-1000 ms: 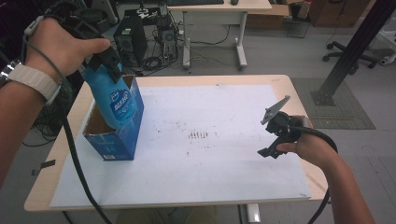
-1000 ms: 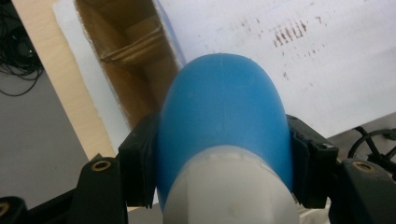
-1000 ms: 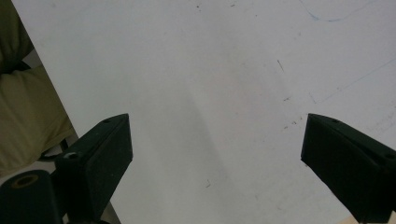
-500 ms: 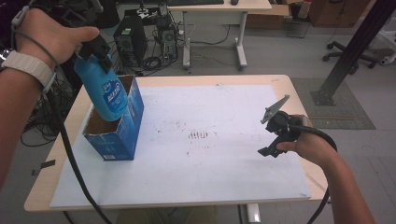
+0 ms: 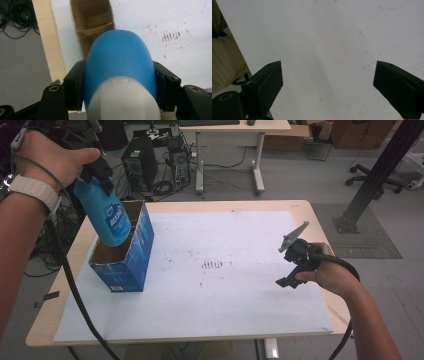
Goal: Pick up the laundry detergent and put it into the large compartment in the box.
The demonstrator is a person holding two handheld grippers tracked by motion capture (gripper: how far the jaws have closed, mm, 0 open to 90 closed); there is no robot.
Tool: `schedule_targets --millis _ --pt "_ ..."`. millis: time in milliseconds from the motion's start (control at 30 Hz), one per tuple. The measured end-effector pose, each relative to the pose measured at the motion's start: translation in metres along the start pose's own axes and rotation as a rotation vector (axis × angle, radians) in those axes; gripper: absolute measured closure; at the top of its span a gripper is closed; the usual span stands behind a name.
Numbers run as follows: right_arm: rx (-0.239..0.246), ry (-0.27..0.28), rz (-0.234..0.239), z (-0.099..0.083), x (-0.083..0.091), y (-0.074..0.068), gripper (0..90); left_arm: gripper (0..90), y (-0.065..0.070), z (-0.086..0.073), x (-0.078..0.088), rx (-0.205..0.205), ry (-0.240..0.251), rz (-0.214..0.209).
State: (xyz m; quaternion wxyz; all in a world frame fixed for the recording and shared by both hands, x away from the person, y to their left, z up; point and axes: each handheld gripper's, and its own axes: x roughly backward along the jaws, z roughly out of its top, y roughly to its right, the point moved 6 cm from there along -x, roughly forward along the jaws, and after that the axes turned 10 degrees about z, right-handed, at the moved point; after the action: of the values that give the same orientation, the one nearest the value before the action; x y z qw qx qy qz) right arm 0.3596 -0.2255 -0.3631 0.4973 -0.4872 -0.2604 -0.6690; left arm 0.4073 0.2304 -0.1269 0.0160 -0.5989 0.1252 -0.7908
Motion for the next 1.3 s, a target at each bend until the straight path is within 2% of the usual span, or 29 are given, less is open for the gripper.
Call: schedule_targets --millis 267,467,933,1133,1300 --pt "-0.002 -0.004 0.000 0.001 0.000 0.002 9.1 37.4 -0.006 0.001 -0.013 0.010 -0.011 0.036" --pt "-0.005 -0.006 -0.001 0.001 -0.001 0.003 9.1 37.4 -0.011 0.001 -0.025 0.024 -0.006 0.030" --pt "-0.018 -0.008 0.000 -0.003 -0.001 0.004 9.1 37.4 -0.013 -0.001 -0.057 0.026 -0.007 0.040" --pt "-0.022 -0.007 0.000 -0.004 -0.002 0.004 9.1 37.5 -0.011 -0.003 -0.075 0.027 0.002 0.031" --pt "-0.027 -0.012 0.005 -0.007 -0.005 0.004 9.1 37.5 -0.009 -0.005 -0.091 0.022 -0.014 0.030"
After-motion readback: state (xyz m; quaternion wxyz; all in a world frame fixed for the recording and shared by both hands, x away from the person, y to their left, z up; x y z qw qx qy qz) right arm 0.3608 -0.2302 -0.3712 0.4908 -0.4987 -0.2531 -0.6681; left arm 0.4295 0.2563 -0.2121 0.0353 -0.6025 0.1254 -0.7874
